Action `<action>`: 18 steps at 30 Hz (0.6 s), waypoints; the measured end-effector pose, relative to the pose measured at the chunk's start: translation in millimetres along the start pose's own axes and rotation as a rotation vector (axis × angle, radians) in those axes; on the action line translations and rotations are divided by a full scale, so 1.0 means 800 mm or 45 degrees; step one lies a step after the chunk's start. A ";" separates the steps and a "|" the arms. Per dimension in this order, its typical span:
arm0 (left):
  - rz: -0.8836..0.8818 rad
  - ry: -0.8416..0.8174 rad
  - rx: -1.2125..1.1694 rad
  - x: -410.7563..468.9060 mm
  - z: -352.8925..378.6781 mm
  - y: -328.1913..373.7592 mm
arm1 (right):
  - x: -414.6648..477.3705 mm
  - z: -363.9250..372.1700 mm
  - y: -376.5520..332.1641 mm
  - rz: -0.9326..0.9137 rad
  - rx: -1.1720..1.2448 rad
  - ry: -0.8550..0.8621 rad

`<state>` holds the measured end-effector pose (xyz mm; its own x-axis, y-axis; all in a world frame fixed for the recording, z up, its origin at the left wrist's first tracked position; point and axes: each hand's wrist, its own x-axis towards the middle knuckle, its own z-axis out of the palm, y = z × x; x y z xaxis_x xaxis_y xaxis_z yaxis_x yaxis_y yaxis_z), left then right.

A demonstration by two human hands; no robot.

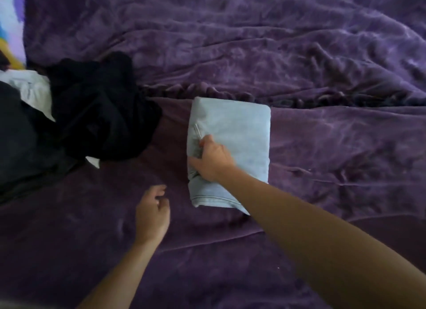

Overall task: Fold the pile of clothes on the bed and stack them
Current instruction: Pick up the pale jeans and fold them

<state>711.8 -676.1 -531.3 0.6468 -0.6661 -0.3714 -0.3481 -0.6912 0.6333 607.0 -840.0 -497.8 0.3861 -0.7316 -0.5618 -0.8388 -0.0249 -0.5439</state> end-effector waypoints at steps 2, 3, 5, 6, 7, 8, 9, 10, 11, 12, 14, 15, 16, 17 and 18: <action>-0.019 -0.010 0.008 0.019 -0.016 -0.007 | 0.011 0.023 0.001 0.019 0.012 -0.074; 0.002 -0.011 -0.017 0.028 -0.020 -0.002 | 0.012 0.026 0.005 -0.001 0.067 -0.060; 0.095 0.018 -0.096 0.042 -0.019 0.021 | 0.003 0.019 0.021 -0.097 0.168 0.092; 0.172 0.045 -0.119 0.046 -0.013 0.037 | -0.004 0.013 0.036 -0.159 0.140 0.260; 0.259 0.062 -0.102 0.050 -0.004 0.054 | -0.011 0.005 0.055 -0.205 0.038 0.462; 0.344 0.051 -0.035 0.053 0.008 0.071 | -0.017 -0.002 0.075 -0.210 -0.102 0.637; 0.419 0.013 0.082 0.054 0.023 0.087 | -0.023 -0.010 0.094 -0.145 -0.223 0.721; 0.480 -0.055 0.237 0.054 0.039 0.098 | -0.028 -0.014 0.112 -0.028 -0.297 0.706; 0.537 -0.145 0.399 0.052 0.056 0.103 | -0.032 -0.013 0.126 0.094 -0.327 0.644; 0.595 -0.228 0.546 0.052 0.072 0.101 | -0.035 -0.006 0.138 0.185 -0.337 0.586; 0.678 -0.302 0.751 0.058 0.096 0.074 | -0.038 0.018 0.153 0.263 -0.331 0.532; 0.708 -0.301 0.798 0.064 0.101 0.056 | -0.038 0.032 0.157 0.273 -0.318 0.527; 0.741 -0.289 0.819 0.071 0.104 0.038 | -0.037 0.046 0.160 0.273 -0.299 0.532; 0.776 -0.277 0.825 0.077 0.106 0.024 | -0.035 0.055 0.162 0.267 -0.278 0.541; 0.809 -0.267 0.822 0.083 0.108 0.014 | -0.030 0.060 0.165 0.264 -0.257 0.549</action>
<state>692.4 -752.5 -607.2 0.0916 -0.9666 -0.2395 -0.9459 -0.1596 0.2824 505.6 -792.6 -586.0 0.0462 -0.9484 -0.3138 -0.9547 0.0505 -0.2932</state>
